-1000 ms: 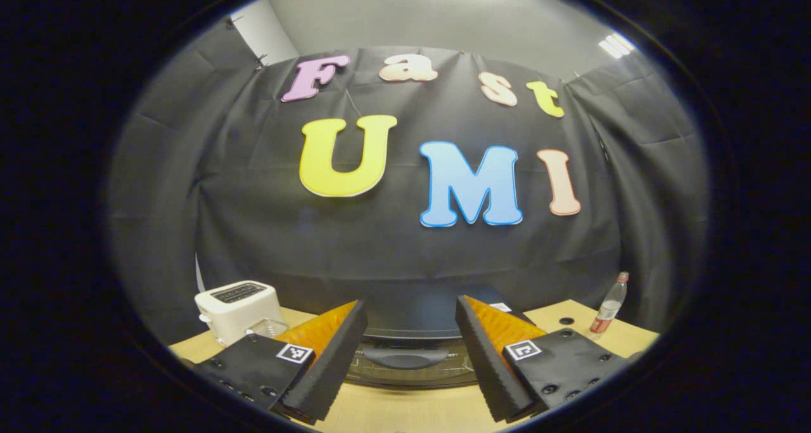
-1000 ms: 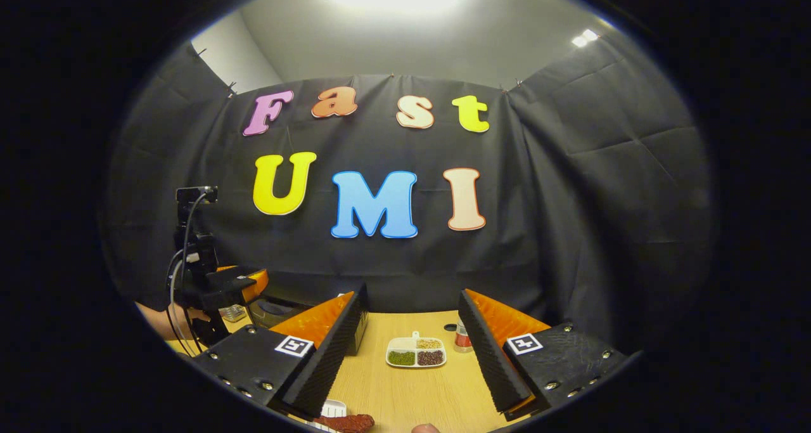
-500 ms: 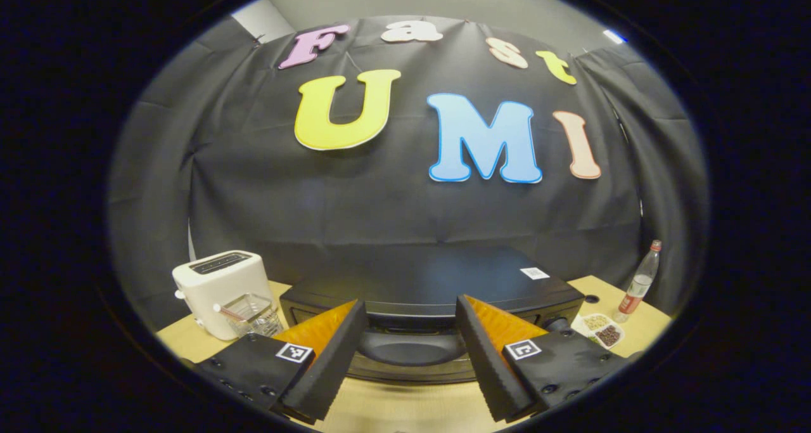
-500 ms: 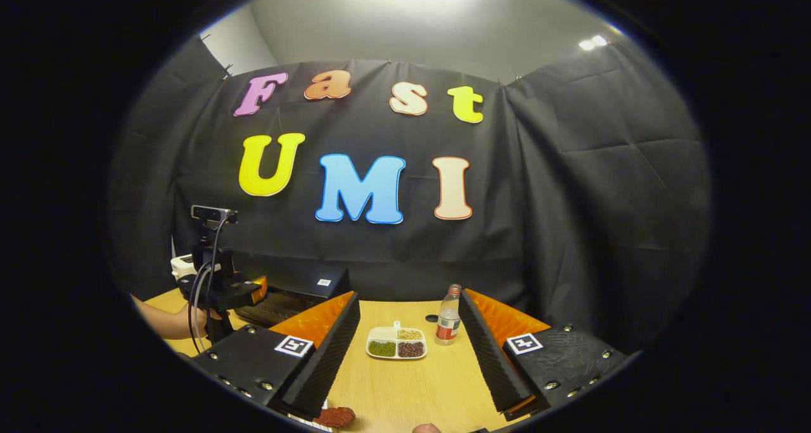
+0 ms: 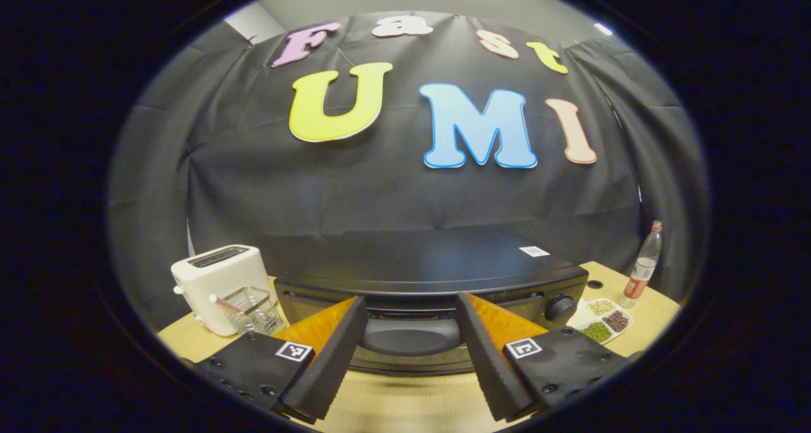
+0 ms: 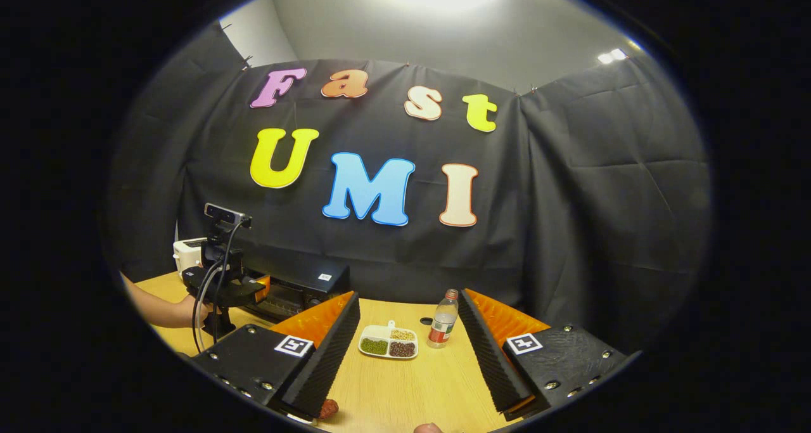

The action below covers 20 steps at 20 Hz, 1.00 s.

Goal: Open the electric oven with the left hand, put the food in, and close the electric oven.

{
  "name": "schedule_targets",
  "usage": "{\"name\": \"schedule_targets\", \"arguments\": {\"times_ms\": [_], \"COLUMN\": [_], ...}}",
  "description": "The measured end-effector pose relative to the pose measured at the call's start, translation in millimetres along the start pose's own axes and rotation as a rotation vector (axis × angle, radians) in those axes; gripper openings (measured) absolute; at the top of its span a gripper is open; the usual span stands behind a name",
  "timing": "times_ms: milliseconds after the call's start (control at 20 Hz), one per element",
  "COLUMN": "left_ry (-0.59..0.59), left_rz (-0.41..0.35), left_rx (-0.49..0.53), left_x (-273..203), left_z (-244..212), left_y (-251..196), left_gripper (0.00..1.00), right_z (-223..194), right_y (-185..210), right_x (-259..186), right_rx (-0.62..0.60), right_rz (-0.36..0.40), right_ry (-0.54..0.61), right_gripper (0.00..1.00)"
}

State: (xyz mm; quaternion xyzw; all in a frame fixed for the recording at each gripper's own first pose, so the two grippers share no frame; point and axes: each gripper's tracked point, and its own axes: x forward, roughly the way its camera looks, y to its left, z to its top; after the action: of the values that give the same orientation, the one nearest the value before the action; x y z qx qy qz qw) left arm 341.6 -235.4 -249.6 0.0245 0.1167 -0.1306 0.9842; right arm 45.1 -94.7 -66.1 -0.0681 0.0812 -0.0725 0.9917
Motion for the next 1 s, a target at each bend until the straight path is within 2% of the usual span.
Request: {"name": "schedule_targets", "arguments": {"times_ms": [100,450,500,550,600,650,700,800,1000], "left_ry": [-0.003,0.038,0.045,0.057,0.067,0.081,0.097,0.126,0.135], "left_rz": [0.007,0.022,0.021,0.021,0.023,0.03,0.036,0.041,0.053], "left_rx": [0.006,-0.019,-0.022,-0.023,-0.023,-0.019,-0.013,-0.011,-0.013], "left_x": [-11.8,-51.2,-57.1,-62.3,-67.6,-73.6,-79.4,-91.4,-130.3], "left_z": [-3.5,-28.1,-33.0,-38.8,-44.8,-51.8,-59.5,-72.8,-76.8], "left_y": [0.3,1.6,2.0,2.3,2.5,3.6,4.1,3.6,2.8], "left_gripper": [0.99,0.98,0.91,0.98,0.92,0.94,0.91,0.99,0.99], "right_z": [-1.1,-3.6,-2.3,-0.3,0.6,0.2,-1.2,-4.8,-6.3], "right_y": [-0.3,-8.6,-11.3,-14.0,-16.8,-19.0,-21.7,-25.9,-34.5], "right_x": [-1.9,-13.4,-16.7,-20.0,-22.6,-25.9,-29.5,-37.6,-53.9], "right_rx": [0.023,0.017,0.018,0.021,0.025,0.027,0.025,0.02,0.045], "right_rz": [0.009,0.047,0.05,0.051,0.052,0.055,0.057,0.068,0.088], "right_ry": [0.001,0.01,0.008,0.003,-0.002,-0.004,-0.003,0.005,-0.001], "right_gripper": [0.95,0.95,0.95,0.95,0.95,0.95,0.95,0.95,0.95]}}
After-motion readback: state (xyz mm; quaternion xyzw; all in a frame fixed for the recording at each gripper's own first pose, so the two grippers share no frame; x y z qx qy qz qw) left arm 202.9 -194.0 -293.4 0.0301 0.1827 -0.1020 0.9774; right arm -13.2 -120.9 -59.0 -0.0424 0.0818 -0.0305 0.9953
